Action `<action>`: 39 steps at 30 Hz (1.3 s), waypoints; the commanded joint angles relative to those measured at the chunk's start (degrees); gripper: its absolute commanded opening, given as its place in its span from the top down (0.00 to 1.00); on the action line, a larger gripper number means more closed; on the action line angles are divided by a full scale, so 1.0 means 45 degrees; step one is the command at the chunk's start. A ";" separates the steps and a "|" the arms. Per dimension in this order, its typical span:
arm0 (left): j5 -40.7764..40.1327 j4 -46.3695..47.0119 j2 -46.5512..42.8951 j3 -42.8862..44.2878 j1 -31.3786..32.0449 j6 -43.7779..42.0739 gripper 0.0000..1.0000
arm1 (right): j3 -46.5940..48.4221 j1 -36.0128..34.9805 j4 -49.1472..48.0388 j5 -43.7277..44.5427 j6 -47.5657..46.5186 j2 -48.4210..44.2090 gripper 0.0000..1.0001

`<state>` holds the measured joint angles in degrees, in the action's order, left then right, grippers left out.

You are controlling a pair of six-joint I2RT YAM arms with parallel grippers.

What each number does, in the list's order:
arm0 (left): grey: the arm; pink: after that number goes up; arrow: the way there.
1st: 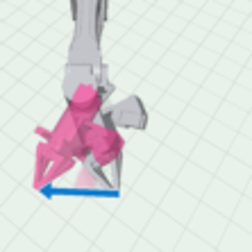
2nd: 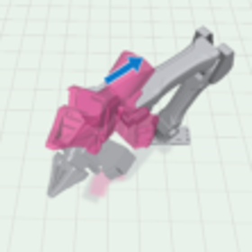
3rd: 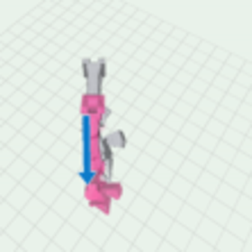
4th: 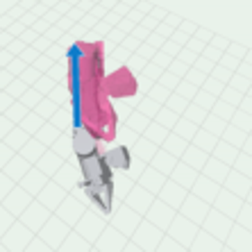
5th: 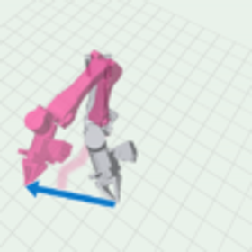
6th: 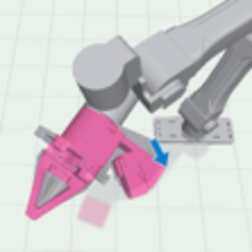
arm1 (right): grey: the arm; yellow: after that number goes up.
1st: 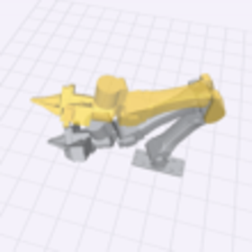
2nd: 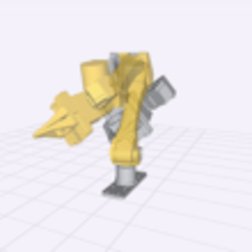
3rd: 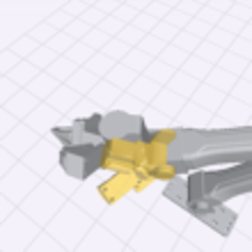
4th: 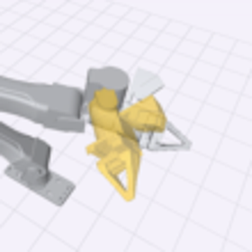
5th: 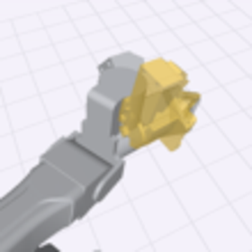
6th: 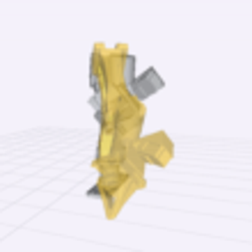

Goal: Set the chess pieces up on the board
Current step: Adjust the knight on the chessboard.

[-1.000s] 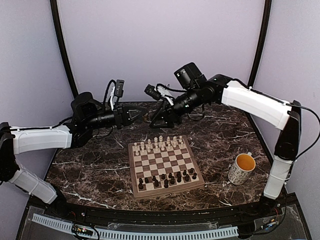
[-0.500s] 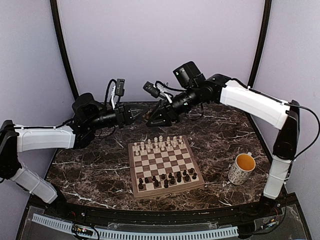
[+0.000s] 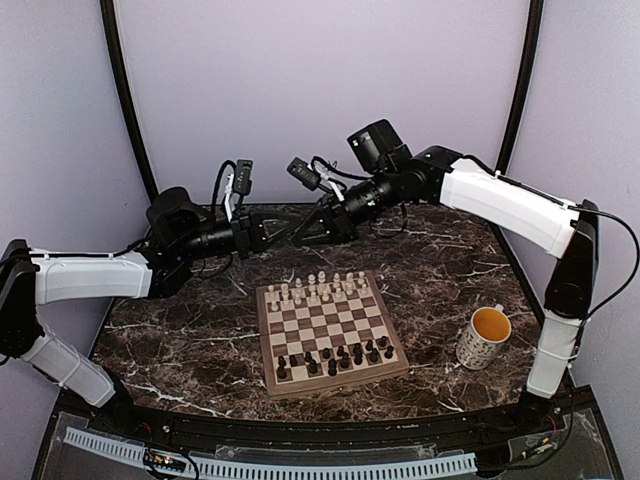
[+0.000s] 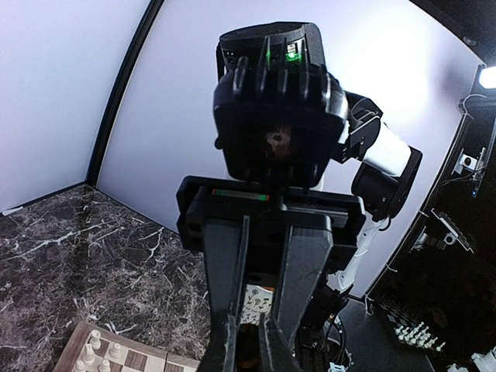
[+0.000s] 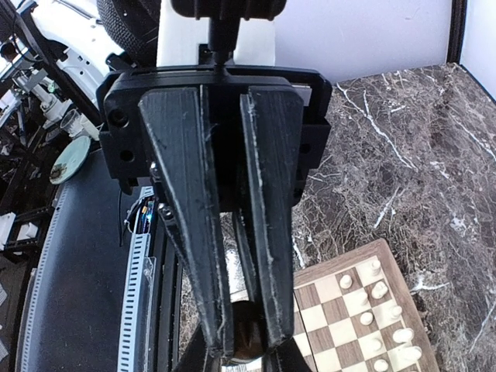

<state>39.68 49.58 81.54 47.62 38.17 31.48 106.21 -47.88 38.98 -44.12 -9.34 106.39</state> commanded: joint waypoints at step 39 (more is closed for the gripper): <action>0.0533 -0.8575 -0.1449 0.2030 0.0067 -0.3911 1.00 | 0.0033 -0.0064 0.2024 0.0580 -0.3112 -0.0356 0.50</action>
<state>43.00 11.70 79.55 59.11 38.17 16.03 105.82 -48.31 44.12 -40.88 -17.19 107.26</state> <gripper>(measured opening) 0.087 0.435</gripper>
